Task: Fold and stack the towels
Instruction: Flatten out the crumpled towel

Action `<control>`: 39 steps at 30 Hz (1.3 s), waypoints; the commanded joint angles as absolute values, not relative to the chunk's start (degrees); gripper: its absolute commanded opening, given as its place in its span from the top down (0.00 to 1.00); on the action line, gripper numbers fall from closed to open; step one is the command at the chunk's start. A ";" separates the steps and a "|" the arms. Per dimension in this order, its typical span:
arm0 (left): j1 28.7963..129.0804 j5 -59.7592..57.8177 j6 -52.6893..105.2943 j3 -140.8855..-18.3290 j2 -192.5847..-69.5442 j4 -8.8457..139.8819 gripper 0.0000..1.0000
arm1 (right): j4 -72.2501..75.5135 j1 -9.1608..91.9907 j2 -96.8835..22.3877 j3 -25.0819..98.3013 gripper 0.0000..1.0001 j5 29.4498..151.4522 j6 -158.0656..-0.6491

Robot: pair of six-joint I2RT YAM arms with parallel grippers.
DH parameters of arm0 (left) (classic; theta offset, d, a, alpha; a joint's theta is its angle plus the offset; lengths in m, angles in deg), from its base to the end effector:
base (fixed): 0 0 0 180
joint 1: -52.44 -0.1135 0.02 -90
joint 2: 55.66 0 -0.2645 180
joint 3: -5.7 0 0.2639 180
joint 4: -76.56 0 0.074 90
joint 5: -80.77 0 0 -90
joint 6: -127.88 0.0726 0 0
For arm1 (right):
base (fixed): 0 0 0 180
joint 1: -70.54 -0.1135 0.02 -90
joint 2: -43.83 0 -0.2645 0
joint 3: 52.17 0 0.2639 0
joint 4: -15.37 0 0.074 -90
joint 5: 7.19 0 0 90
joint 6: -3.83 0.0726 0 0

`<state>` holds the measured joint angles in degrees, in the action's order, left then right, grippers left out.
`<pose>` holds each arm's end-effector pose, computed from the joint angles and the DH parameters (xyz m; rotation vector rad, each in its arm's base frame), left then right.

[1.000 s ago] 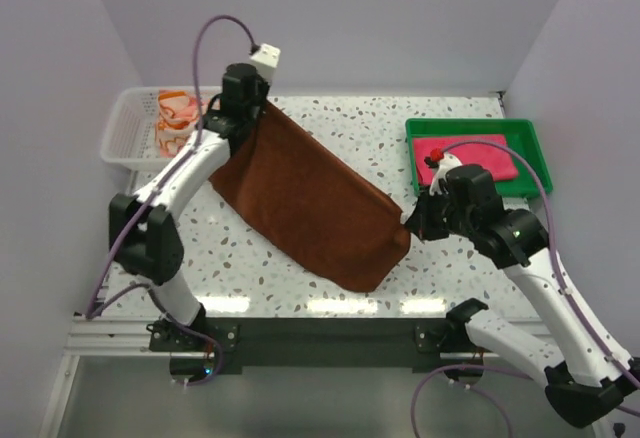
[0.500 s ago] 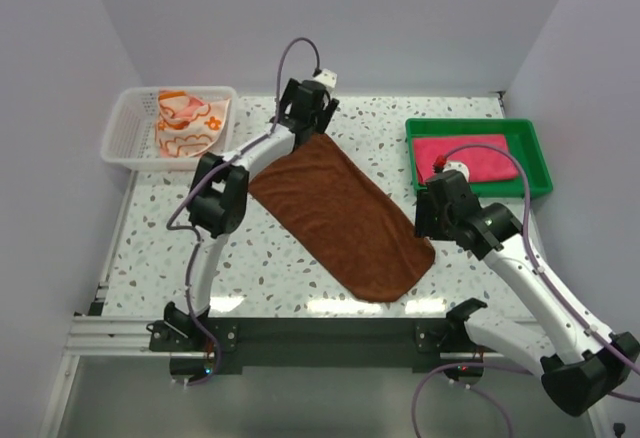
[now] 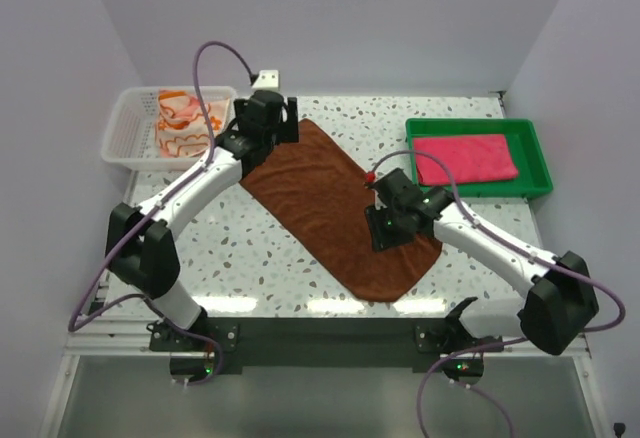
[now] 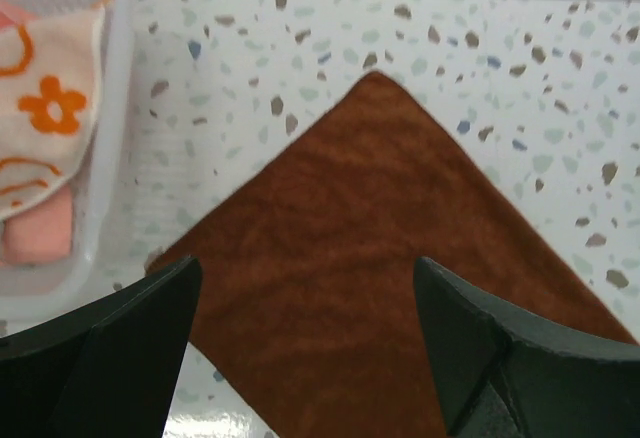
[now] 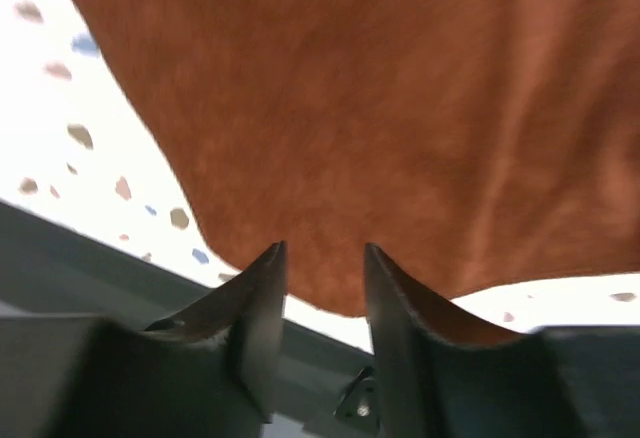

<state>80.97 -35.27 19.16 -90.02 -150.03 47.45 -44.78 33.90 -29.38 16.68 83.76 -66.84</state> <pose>0.3905 -0.1760 0.3186 -0.1063 2.0003 -0.0597 0.2158 0.1620 0.2143 -0.4173 2.7076 0.3108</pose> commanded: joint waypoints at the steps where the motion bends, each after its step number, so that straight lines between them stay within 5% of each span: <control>1: 81.18 -30.42 11.69 -82.86 -151.90 43.72 0.09 | -43.83 30.47 -31.92 13.81 0.62 87.99 -65.61; 16: 81.79 -33.30 12.22 -89.77 -171.49 42.15 0.16 | -32.06 20.62 -45.10 8.78 0.65 92.38 -60.51; 27: 77.23 -34.11 19.07 -105.33 -184.94 40.47 0.12 | -23.53 12.10 -62.42 26.71 0.59 98.72 -61.04; 32: 75.91 -31.47 26.25 -110.98 -186.01 45.63 0.02 | -27.03 12.18 -61.20 32.95 0.49 94.17 -63.31; 39: 75.99 -29.62 24.37 -97.63 -170.82 54.02 0.00 | -34.59 18.67 -44.96 23.94 0.44 80.36 -63.85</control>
